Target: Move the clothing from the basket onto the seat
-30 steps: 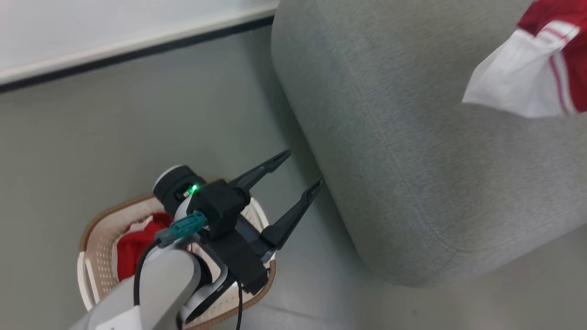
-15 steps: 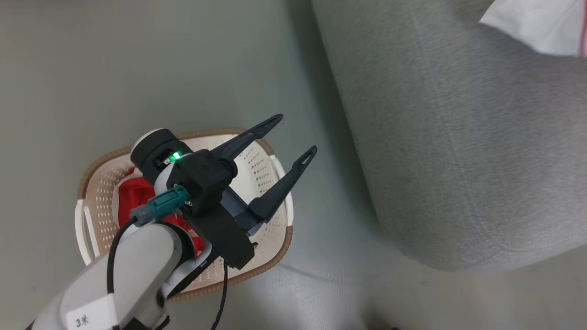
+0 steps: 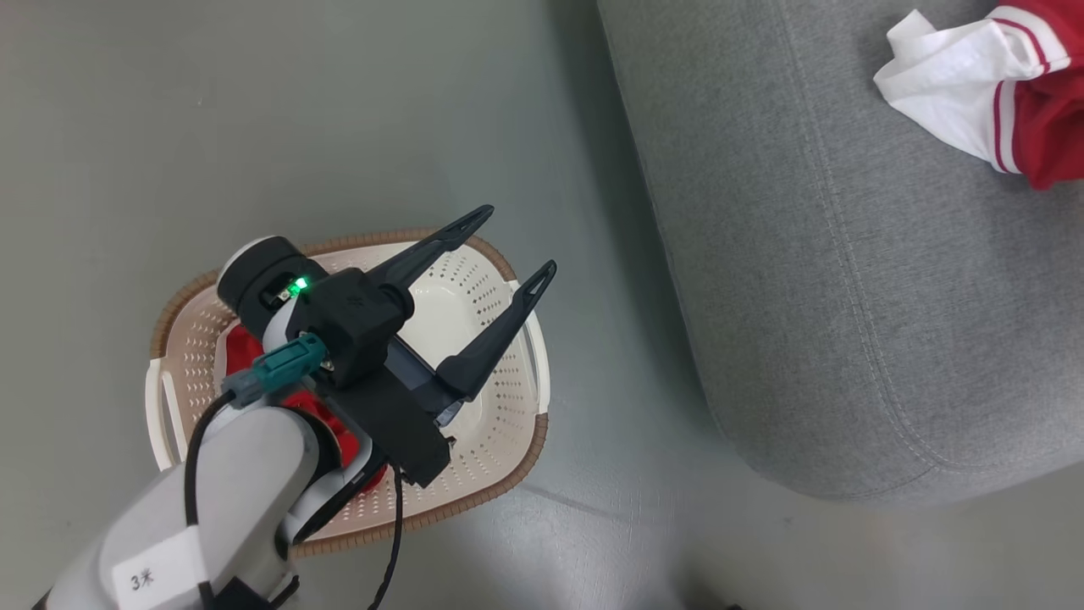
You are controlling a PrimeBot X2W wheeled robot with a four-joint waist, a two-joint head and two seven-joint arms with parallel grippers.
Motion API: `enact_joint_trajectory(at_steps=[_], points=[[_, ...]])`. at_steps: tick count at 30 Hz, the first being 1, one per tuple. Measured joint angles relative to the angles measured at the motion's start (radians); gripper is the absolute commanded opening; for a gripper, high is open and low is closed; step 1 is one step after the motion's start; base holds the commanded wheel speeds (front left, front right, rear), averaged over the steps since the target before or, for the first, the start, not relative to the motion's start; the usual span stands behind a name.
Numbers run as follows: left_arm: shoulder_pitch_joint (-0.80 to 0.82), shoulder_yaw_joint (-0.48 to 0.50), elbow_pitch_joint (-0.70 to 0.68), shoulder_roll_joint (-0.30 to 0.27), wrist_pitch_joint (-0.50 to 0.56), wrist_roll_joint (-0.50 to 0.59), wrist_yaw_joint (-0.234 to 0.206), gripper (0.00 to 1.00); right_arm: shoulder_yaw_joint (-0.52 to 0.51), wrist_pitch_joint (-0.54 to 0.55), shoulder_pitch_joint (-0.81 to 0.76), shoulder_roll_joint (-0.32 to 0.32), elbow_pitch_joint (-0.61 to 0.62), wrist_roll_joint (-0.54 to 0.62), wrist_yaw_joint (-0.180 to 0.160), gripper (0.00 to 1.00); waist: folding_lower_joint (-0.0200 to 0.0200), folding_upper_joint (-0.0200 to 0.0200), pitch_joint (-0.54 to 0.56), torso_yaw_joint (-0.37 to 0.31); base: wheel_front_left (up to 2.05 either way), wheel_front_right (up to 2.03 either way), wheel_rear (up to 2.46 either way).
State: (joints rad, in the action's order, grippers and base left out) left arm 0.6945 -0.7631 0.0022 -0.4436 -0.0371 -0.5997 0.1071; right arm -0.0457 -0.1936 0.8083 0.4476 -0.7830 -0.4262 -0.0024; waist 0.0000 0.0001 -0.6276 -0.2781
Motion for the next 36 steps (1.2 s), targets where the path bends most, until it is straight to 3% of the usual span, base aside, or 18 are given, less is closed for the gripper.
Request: enact_joint_trajectory(at_steps=[11, 16, 26, 36], points=[[-0.007, 0.001, 0.067, 0.020, -0.042, -0.013, 0.005, 1.00, 0.054, 0.103, 0.025, -0.004, -0.122, 0.021, 0.056, 1.00, 0.0000, 0.0000, 0.071, -0.007, 0.00, 0.00, 0.00], [-0.028, 0.010, 0.099, 0.025, -0.066, -0.025, 0.005, 1.00, 0.087, 0.113, 0.021, -0.013, -0.110, 0.030, 0.073, 1.00, 0.0000, 0.0000, 0.120, -0.010, 0.00, 0.00, 0.00], [-0.095, 0.029, 0.178, 0.052, -0.131, -0.068, -0.007, 1.00, 0.108, 0.047, -0.100, -0.039, 0.011, 0.048, 0.083, 1.00, -0.0001, -0.0001, 0.237, -0.012, 0.00, 0.00, 0.00], [-0.137, 0.068, 0.255, 0.095, -0.173, -0.097, -0.032, 1.00, 0.124, -0.029, -0.234, -0.063, 0.234, 0.049, 0.092, 1.00, -0.0002, -0.0001, 0.369, 0.012, 0.00, 0.00, 0.00]])
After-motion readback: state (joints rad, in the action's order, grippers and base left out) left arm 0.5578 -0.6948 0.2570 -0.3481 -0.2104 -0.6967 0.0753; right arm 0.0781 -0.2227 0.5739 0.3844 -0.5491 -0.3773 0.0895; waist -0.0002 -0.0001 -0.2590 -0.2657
